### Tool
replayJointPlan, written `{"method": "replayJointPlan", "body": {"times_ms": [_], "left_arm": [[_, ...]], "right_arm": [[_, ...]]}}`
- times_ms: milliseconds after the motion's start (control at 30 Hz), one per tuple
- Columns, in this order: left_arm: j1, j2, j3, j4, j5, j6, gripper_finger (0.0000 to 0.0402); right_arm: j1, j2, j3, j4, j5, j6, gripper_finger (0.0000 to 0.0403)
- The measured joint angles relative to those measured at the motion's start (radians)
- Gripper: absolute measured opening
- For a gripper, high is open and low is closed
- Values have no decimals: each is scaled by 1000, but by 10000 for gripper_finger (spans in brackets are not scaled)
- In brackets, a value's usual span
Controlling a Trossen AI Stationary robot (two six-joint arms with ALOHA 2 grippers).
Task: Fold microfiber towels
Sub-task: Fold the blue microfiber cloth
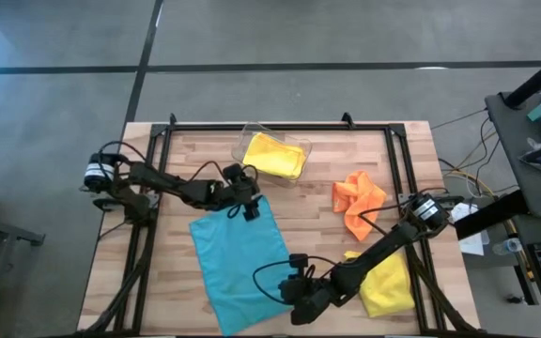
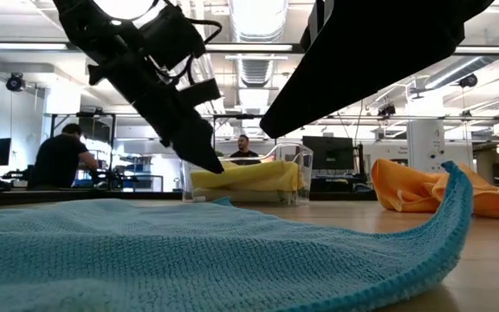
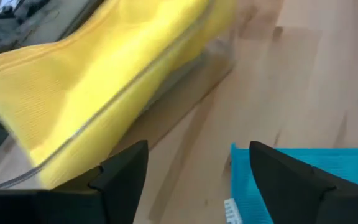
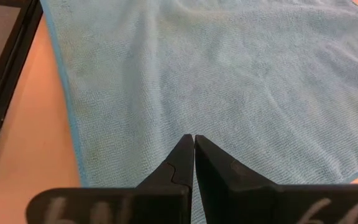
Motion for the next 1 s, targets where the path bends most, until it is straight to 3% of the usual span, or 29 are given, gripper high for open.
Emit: {"method": "replayJointPlan", "body": {"times_ms": [200, 433, 633, 1000], "left_arm": [[-53, -156, 16, -74, 43, -19, 273], [-273, -324, 12, -70, 34, -29, 273], [-486, -350, 11, -73, -124, -28, 273], [-698, -345, 16, -71, -197, -114, 273]], "right_arm": [[0, -7, 0, -6, 0, -51, 9], [0, -46, 0, -49, 0, -75, 9], [10, -85, 0, -86, 1, -92, 9], [60, -147, -23, -165, 2, -98, 9]]}}
